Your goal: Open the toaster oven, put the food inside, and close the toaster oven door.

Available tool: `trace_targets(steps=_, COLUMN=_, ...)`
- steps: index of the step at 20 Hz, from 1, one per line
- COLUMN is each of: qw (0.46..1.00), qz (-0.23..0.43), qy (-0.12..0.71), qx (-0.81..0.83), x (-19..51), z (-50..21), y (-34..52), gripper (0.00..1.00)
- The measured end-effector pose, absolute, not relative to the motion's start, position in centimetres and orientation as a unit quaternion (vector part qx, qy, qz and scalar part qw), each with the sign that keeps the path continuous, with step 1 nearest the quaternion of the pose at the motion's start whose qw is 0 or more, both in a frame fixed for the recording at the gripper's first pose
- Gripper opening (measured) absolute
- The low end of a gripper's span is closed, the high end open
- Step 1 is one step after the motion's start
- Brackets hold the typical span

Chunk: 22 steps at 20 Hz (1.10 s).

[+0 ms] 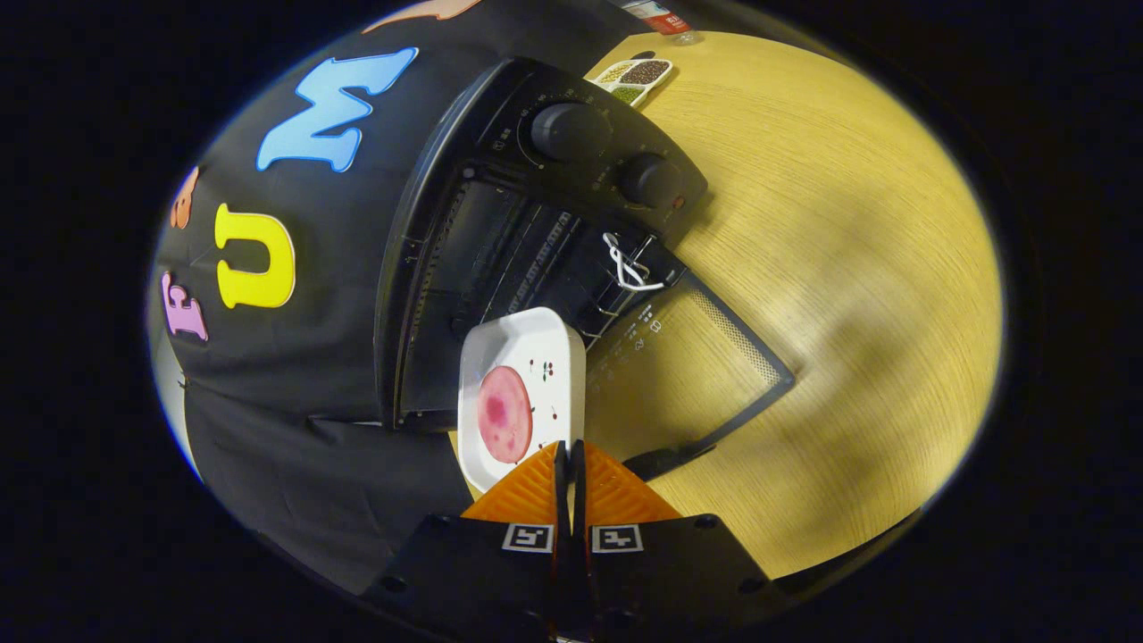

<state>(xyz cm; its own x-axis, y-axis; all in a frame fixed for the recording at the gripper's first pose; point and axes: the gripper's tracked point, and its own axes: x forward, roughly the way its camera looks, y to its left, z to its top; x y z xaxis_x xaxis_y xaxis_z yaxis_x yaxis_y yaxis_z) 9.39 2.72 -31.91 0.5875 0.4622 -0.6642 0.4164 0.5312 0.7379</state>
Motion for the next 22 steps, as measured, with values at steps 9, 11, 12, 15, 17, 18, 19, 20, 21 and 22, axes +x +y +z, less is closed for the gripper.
trace_targets(steps=9, qw=0.731, qz=-0.030, qy=0.392, qx=0.557, x=15.7, z=-33.2, y=4.1, gripper=0.02)
trace_targets(steps=11, qw=0.735, qz=-0.047, qy=0.375, qx=0.563, x=16.7, z=-33.1, y=4.0, gripper=0.02)
trace_targets(steps=12, qw=0.739, qz=-0.053, qy=0.367, qx=0.562, x=17.1, z=-33.2, y=3.8, gripper=0.02)
trace_targets(steps=15, qw=0.751, qz=-0.076, qy=0.347, qx=0.556, x=18.3, z=-33.5, y=3.2, gripper=0.02)
trace_targets(steps=17, qw=0.752, qz=-0.088, qy=0.338, qx=0.559, x=19.0, z=-33.5, y=3.0, gripper=0.02)
trace_targets(steps=18, qw=0.754, qz=-0.094, qy=0.332, qx=0.559, x=19.5, z=-33.5, y=3.0, gripper=0.02)
trace_targets(steps=19, qw=0.755, qz=-0.096, qy=0.328, qx=0.560, x=19.9, z=-33.5, y=3.0, gripper=0.02)
trace_targets(steps=20, qw=0.754, qz=-0.097, qy=0.325, qx=0.563, x=20.2, z=-33.6, y=3.3, gripper=0.02)
trace_targets(steps=21, qw=0.752, qz=-0.094, qy=0.323, qx=0.567, x=20.4, z=-33.5, y=3.7, gripper=0.03)
trace_targets(steps=22, qw=0.751, qz=-0.092, qy=0.323, qx=0.569, x=20.5, z=-33.4, y=4.0, gripper=0.03)
